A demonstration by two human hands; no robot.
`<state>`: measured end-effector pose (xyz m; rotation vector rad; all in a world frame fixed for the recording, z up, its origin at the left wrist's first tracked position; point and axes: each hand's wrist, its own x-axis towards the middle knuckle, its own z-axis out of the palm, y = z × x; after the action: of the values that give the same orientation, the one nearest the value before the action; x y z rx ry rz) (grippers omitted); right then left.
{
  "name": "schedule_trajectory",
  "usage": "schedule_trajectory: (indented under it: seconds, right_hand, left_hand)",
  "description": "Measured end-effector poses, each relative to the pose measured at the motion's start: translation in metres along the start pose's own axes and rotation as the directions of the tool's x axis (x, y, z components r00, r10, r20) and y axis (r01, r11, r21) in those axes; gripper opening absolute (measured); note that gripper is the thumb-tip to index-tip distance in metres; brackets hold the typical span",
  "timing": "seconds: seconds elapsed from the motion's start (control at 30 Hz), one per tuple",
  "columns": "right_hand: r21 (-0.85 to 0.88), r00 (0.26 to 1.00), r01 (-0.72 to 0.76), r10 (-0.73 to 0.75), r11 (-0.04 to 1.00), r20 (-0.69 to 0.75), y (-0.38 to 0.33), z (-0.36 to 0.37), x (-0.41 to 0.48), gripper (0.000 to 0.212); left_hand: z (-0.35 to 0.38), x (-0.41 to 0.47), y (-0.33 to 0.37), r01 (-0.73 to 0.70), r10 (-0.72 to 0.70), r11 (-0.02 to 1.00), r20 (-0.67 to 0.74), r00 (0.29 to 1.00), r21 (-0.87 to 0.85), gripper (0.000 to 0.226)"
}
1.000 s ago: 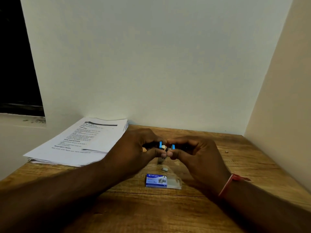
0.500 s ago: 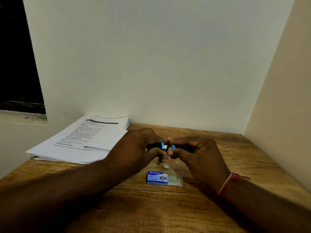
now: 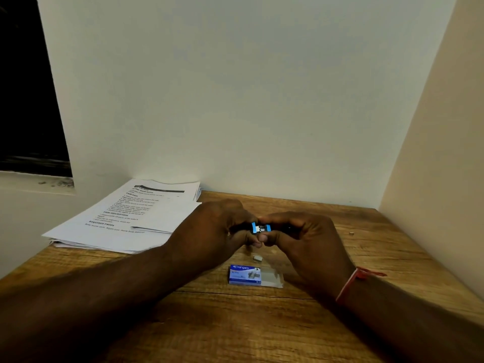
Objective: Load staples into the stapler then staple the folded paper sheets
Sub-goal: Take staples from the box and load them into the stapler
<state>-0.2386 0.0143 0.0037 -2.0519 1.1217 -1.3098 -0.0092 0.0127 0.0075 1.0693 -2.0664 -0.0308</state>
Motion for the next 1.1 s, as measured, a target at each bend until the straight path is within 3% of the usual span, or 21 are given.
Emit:
schedule_trajectory:
  seconds: [0.1, 0.33, 0.47, 0.63, 0.73, 0.87, 1.1]
  right_hand:
    - [-0.023, 0.999, 0.043, -0.043, 0.999, -0.008, 0.002, -0.001, 0.003, 0.027]
    - [0.035, 0.999, -0.042, 0.042, 0.999, 0.002, 0.010, -0.006, 0.010, 0.028]
    - [0.028, 0.995, -0.101, 0.101, 0.994, 0.018, 0.011, -0.007, 0.010, 0.026]
    - [-0.088, 0.974, -0.222, 0.224, 0.971, 0.015, 0.018, -0.005, 0.013, 0.018]
    - [-0.108, 0.962, -0.270, 0.273, 0.957, 0.021, 0.021, -0.003, 0.015, 0.016]
    - [-0.159, 0.960, -0.262, 0.274, 0.952, 0.055, 0.020, -0.002, 0.016, 0.003]
    - [-0.194, 0.950, -0.298, 0.309, 0.935, 0.031, 0.021, 0.000, 0.015, 0.010]
  left_hand:
    - [0.000, 0.001, -0.004, -0.028, 0.028, 0.999, -0.026, 0.999, -0.018, 0.023]
    - [0.000, 0.001, -0.013, 0.107, -0.115, 0.985, -0.052, 0.992, -0.137, 0.025]
    - [-0.002, 0.002, -0.017, 0.104, -0.109, 0.991, -0.065, 0.992, -0.081, 0.014]
    - [-0.001, 0.003, -0.020, 0.163, -0.162, 0.986, 0.018, 0.987, -0.028, 0.049]
    - [-0.001, 0.002, -0.023, 0.203, -0.200, 0.979, 0.101, 0.974, -0.018, 0.058]
    - [0.003, 0.004, -0.025, 0.234, -0.233, 0.972, 0.140, 0.962, 0.010, 0.056]
    - [0.011, 0.008, -0.030, 0.265, -0.268, 0.963, 0.152, 0.951, 0.041, 0.040]
